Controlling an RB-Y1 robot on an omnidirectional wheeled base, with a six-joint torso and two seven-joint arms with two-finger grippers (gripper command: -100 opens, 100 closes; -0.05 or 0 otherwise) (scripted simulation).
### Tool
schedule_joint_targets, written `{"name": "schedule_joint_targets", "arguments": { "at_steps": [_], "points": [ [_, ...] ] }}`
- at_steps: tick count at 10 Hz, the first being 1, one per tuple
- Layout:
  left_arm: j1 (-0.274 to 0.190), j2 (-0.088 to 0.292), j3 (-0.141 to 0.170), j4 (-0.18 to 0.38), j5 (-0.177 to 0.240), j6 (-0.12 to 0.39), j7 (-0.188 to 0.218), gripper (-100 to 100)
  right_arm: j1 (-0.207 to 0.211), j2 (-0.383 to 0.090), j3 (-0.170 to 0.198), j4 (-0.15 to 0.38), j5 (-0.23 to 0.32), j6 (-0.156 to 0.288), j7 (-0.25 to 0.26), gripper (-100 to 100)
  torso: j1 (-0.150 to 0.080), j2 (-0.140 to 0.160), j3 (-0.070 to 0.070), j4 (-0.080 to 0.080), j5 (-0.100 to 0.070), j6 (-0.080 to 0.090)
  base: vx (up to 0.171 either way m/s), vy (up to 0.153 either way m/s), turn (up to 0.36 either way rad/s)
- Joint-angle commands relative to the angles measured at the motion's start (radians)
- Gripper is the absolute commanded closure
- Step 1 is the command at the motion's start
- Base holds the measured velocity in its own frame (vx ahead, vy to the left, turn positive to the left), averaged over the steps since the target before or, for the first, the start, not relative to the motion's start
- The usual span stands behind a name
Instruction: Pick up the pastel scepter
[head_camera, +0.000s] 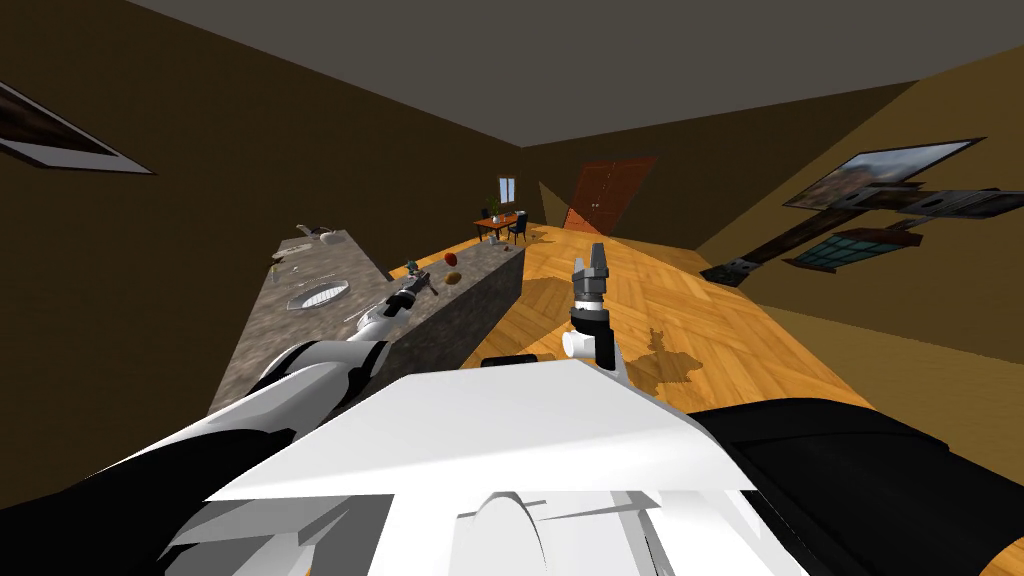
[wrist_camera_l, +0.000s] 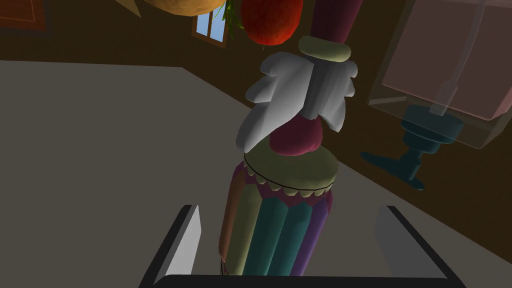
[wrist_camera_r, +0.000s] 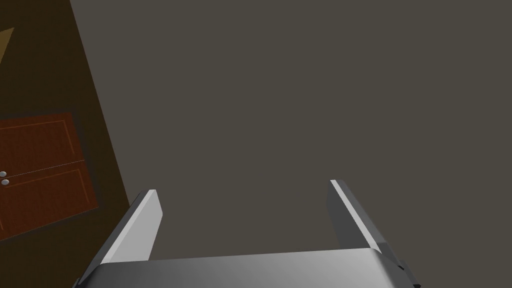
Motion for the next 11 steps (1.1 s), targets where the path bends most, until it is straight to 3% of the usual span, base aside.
{"name": "schedule_joint_targets", "arguments": {
  "at_steps": [1, 2, 6, 7, 8, 10, 11],
  "points": [
    [0.000, 0.000, 0.000, 0.000, 0.000, 0.000, 0.000, -100, 0.000, 0.000, 0.000, 0.000, 0.000, 0.000, 0.000, 0, 0.000, 0.000, 0.000, 0.000, 0.000, 0.000, 0.000, 0.000, 0.000],
    [-0.001, 0.000, 0.000, 0.002, 0.000, -0.002, 0.000, 100, 0.000, 0.000, 0.000, 0.000, 0.000, 0.000, 0.000, 0, 0.000, 0.000, 0.000, 0.000, 0.000, 0.000, 0.000, 0.000, 0.000],
    [-0.002, 0.000, -0.001, 0.001, -0.001, -0.003, -0.001, 100, 0.000, 0.000, 0.000, 0.000, 0.000, 0.000, 0.000, 0, 0.003, -0.001, -0.001, -0.001, 0.001, -0.001, 0.000, 0.000, 0.000],
    [-0.002, 0.000, -0.001, 0.001, -0.001, -0.003, -0.001, 0, 0.000, 0.000, 0.000, 0.000, 0.000, 0.000, 0.000, 0, 0.003, -0.001, -0.001, -0.001, 0.001, -0.001, 0.000, 0.000, 0.000],
    [0.048, -0.003, 0.007, -0.049, -0.037, 0.006, 0.034, 100, 0.000, 0.000, 0.000, 0.000, 0.000, 0.000, 0.000, 0, 0.002, -0.001, -0.001, -0.001, 0.001, -0.001, 0.125, 0.009, 0.276],
    [0.076, -0.003, 0.007, -0.102, -0.037, 0.006, 0.034, 100, 0.000, 0.000, 0.000, 0.000, 0.000, 0.000, 0.000, 0, 0.006, -0.008, -0.006, -0.004, 0.003, -0.005, 0.103, -0.002, 0.109],
    [0.120, -0.005, 0.015, -0.134, -0.073, 0.021, 0.069, 100, 0.000, 0.000, 0.000, 0.000, 0.000, 0.000, 0.000, 0, 0.007, -0.007, -0.006, -0.005, 0.004, -0.002, 0.108, 0.029, 0.257]
  ]
}}
